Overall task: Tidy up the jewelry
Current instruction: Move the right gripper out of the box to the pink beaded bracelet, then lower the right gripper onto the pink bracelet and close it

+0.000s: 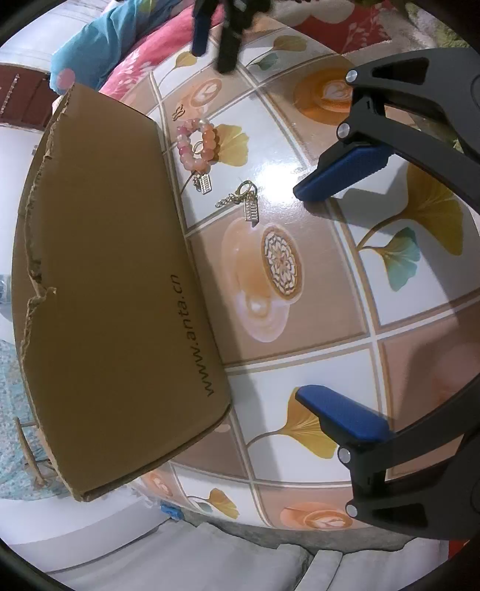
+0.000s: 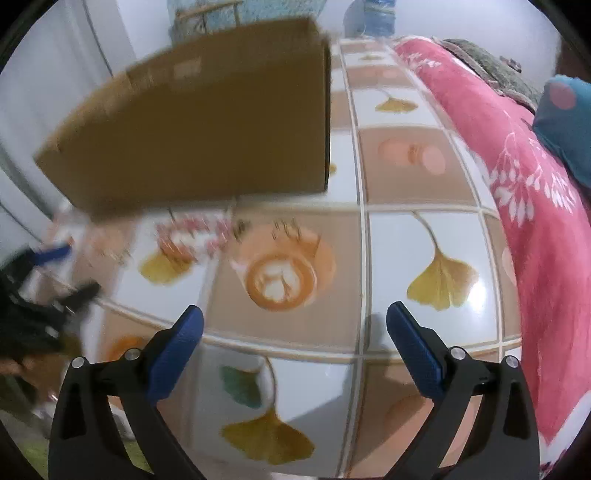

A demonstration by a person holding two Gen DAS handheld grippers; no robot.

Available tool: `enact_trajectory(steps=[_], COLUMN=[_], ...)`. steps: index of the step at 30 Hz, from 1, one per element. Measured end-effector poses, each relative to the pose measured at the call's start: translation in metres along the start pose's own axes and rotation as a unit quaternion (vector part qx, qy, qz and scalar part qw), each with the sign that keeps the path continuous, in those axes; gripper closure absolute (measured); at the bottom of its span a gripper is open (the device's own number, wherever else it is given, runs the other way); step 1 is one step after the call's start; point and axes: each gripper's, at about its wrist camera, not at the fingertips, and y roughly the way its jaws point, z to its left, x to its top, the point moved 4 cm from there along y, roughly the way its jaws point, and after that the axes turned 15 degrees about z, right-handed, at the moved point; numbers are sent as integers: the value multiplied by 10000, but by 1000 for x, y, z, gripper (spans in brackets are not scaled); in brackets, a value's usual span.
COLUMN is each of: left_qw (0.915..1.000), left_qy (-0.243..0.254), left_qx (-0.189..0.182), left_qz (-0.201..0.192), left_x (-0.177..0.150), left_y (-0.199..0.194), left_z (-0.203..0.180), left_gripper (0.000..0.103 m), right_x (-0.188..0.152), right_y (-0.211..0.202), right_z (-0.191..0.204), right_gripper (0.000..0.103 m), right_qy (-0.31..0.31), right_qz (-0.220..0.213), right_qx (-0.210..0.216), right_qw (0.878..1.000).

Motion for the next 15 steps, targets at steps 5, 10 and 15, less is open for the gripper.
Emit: enact_trajectory(steps=[5, 10, 15], left_qw=[10000, 9991, 9937], left_qy=[17, 98, 464], left_qx=[-12, -5, -316], left_qz=[-78, -401, -966], left_x=[-4, -5, 1], left_y=[0, -12, -38], left_z=[2, -1, -14], left_gripper=[7, 7, 8], right_x=[16, 27, 33], right_y=[-20, -10, 3], right_z=[20, 28, 26], right_gripper=[11, 29, 44], right_qy=[-122, 40, 344], right_qz=[-343, -157, 101], right_qx=[754, 854, 1032], right_qw=[9965, 9962, 9940])
